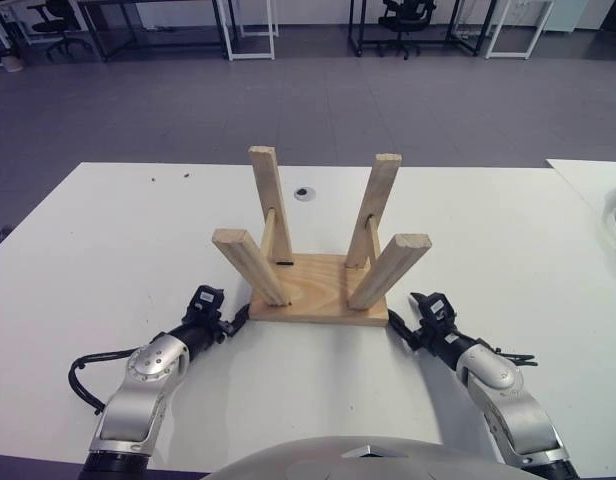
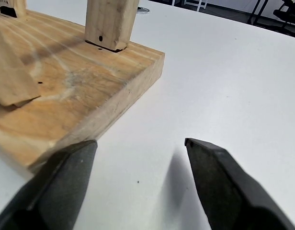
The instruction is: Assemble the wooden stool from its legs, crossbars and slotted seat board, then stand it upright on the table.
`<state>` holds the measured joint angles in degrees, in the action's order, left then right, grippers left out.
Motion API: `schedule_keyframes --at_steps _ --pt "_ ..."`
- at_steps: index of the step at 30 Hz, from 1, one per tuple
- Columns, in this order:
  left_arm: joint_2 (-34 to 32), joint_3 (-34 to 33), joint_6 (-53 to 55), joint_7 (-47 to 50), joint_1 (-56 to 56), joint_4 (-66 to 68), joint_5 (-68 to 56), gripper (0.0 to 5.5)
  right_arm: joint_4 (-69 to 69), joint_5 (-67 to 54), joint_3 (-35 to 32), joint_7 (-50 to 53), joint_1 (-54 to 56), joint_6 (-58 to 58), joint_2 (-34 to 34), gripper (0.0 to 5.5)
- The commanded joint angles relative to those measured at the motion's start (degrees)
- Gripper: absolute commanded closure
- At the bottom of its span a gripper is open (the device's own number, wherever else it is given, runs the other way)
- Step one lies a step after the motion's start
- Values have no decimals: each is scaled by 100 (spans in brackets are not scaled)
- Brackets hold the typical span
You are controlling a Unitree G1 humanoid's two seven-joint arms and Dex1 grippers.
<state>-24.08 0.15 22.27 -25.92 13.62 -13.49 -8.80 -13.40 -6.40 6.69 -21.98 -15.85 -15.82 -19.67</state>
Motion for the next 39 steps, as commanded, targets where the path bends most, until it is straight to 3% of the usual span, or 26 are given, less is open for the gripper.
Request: schedule_keyframes --at_steps 1,6,9,13,16,20,22,25,28,31,33,39 --pt "168 312 1030 -289 -64 -1296 -845 184 -820 -420 137 -32 54 -659 248 206" --pt "123 -252 2461 -152 -699 -2373 -1619 184 -2436 -1217 -46 56 823 -2787 184 206" --pt "283 -563 2986 21 -1078 -2724 -1966 184 -3049 -1963 -606 108 1495 -4130 294 206" --pt "310 -690 3439 61 -1308 -3249 -2208 184 -3415 -2454 -1271 -119 2215 -5104 12 206" --pt "210 -852 3524 -2 -1333 -3347 -2187 184 -3519 -2475 -1360 -421 2461 -5344 -565 206" --pt "-451 -1122 3283 -298 -995 -2992 -1846 184 -3222 -2036 -1269 -846 2094 -4983 -1633 206" --pt "-732 -1118 2974 -362 -924 -2576 -1529 184 -2650 -1186 -887 -1110 1854 -3985 -2517 206" --pt "-1566 -972 2092 -724 -582 -1838 -803 184 -1597 -696 -786 -1681 1847 -2732 -3160 206" --pt "-2190 -1094 1534 -1521 -795 -1236 -836 184 -535 -206 -380 -2411 2013 -1429 -3655 206" --pt "-2728 -773 1067 -2697 -1075 -769 -1048 184 3 -490 -59 -3492 2294 -775 -3639 206" --pt "-2832 -397 788 -3672 -1240 -421 -1324 184 331 -784 159 -3965 2600 -594 -3212 206" --pt "-2255 707 141 -4088 -2649 857 -819 184 910 -1035 508 -4429 3202 -446 -2408 206"
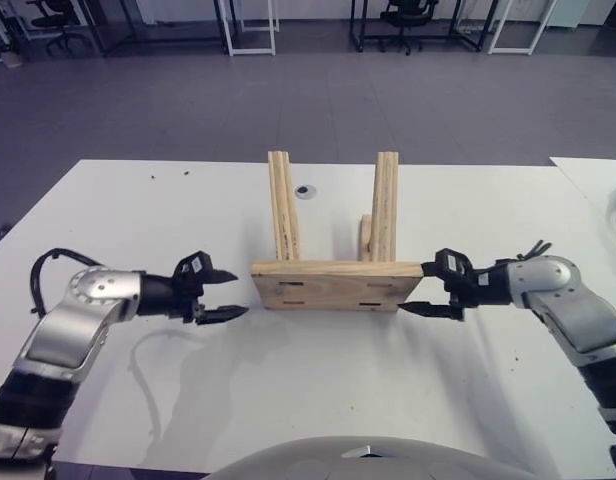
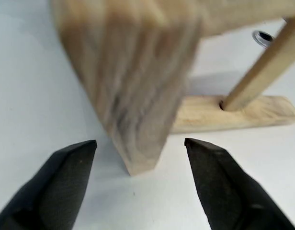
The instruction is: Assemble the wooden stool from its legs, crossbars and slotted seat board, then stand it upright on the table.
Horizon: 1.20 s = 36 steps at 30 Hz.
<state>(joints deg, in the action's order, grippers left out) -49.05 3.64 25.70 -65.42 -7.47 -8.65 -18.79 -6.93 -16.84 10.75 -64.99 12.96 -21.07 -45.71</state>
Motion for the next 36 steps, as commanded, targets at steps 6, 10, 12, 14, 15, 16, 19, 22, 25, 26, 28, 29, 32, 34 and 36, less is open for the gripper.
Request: schedule_keyframes --at_steps 6,10,12,14,15,16,19,22,25,26,28,29,32,34,36 --pt "424 713 -118 -545 -789 480 79 212 637 332 303 -157 483 380 354 233" --pt "462 741 -257 -585 -868 621 163 289 643 304 226 -164 525 473 439 316" --pt "570 799 -427 -533 -930 735 262 331 613 238 191 -240 535 454 446 360" --pt "661 843 -584 -490 -945 752 327 361 550 175 162 -358 536 445 414 380" --pt "695 827 -627 -494 -958 741 304 372 528 151 149 -409 561 427 410 384" --pt "724 774 -647 -510 -975 697 255 380 492 100 120 -459 597 389 421 385" --pt "630 481 -448 -612 -973 299 -72 382 282 -305 -75 -688 857 2 458 388" --pt "127 -127 -60 -806 -777 -179 -470 382 258 -998 -347 -1184 1596 -876 417 389" --pt "-364 -1232 2074 -977 -1877 -735 -2923 382 86 -2767 -960 -1629 2955 -3164 187 390" --pt "-557 -1451 2948 -924 -2480 -674 -3799 382 156 -3522 -1176 -1754 3641 -4261 35 390" --pt "-734 -1719 4263 -363 -3511 -186 -4970 384 440 -4389 -1304 -2067 4798 -5952 -196 393" --pt "-794 -1762 4977 -234 -4171 301 -5314 385 713 -4820 -1107 -2231 5347 -6580 -396 395" --pt "-919 -1522 6484 -305 -5737 1710 -5942 389 1391 -6196 -47 -2439 6251 -7143 -1212 414" --pt "-1360 -825 6678 -241 -5959 2367 -7167 405 1778 -7276 916 -2364 6476 -7143 -1700 417" --pt "-1747 -233 6679 -117 -5317 2581 -8324 412 1881 -8322 1643 -2152 6374 -7143 -1961 418"
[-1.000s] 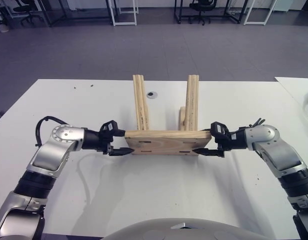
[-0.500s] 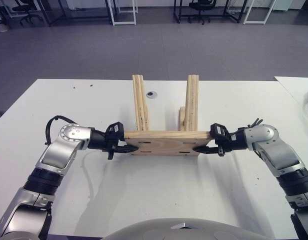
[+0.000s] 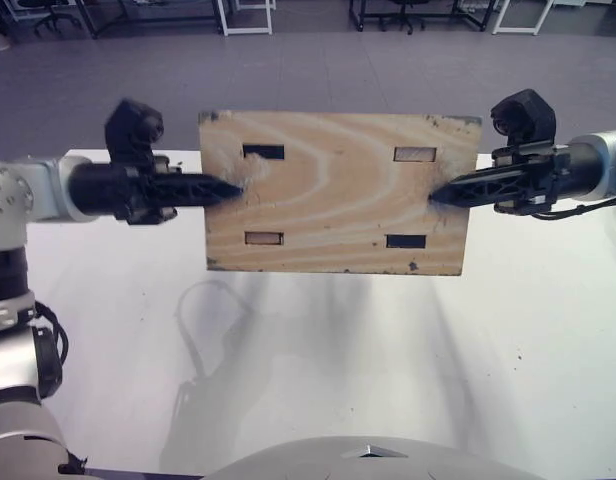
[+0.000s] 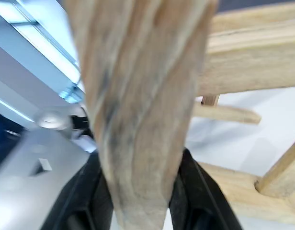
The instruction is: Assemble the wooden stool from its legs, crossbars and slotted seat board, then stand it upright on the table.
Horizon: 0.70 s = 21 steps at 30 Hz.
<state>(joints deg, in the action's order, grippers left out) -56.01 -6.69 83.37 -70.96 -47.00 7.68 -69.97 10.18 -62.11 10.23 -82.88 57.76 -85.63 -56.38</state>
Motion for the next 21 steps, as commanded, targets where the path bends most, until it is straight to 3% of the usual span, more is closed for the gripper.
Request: schedule_keyframes --at_steps 1,4,6,10,11,15,21 --pt "-1020 898 912 621 -896 1023 -3382 412 221 -4211 1891 -139 1747 -686 -871 418" --pt "-1399 1341 910 505 41 733 -3994 413 528 -4963 2258 248 1132 -686 -820 418" --pt "-1241 1187 910 521 803 567 -3599 413 197 -5080 2046 706 37 -464 -608 418" --pt "-588 847 803 909 1418 992 -2628 412 809 -5089 1308 2259 -1543 271 459 413" --pt "-378 736 564 1188 1539 1070 -2224 412 912 -5089 1052 2784 -1839 453 693 364" --pt "58 511 99 1808 1518 1523 -1212 412 617 -5089 -102 4286 -2915 764 1154 271" --pt "481 195 -146 1953 939 2242 -342 268 168 -5089 -1721 6419 -3673 1321 2307 144"
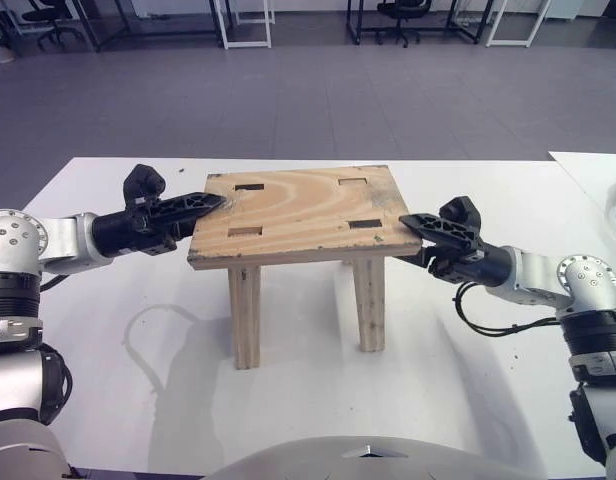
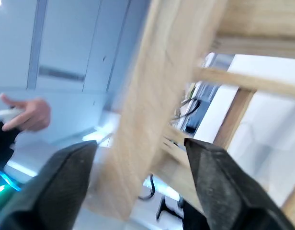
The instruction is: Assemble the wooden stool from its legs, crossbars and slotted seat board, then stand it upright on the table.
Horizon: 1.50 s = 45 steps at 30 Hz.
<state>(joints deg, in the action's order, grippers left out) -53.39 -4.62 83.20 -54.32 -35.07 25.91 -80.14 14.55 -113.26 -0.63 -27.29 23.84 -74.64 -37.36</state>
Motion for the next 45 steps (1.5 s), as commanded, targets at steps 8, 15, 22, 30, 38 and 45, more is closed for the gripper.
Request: schedule_keyframes --at_steps 8,15,22,30,38,45 --pt "-485 -1031 -2954 -532 10 2204 2513 124 -671 1028 -2219 1980 -627 2035 754 76" --pt "1462 -1207 -7760 1928 1157 2039 4521 120 1241 7592 129 1864 -476 6633 1119 76" --pt "2326 -813 -9159 3237 1771 1099 5944 120 2618 9316 -2 2092 -239 8471 1442 76" --pt "2398 -678 -9798 3337 1650 1098 6767 120 3040 9888 -390 1936 -114 8941 1601 76" --pt "2388 -715 -9614 3474 1506 1227 6995 120 2988 10261 -607 2014 -321 9063 1740 76" --pt "2441 -776 -9678 3747 1552 1210 7098 120 3458 10520 -771 1980 126 9221 1667 76"
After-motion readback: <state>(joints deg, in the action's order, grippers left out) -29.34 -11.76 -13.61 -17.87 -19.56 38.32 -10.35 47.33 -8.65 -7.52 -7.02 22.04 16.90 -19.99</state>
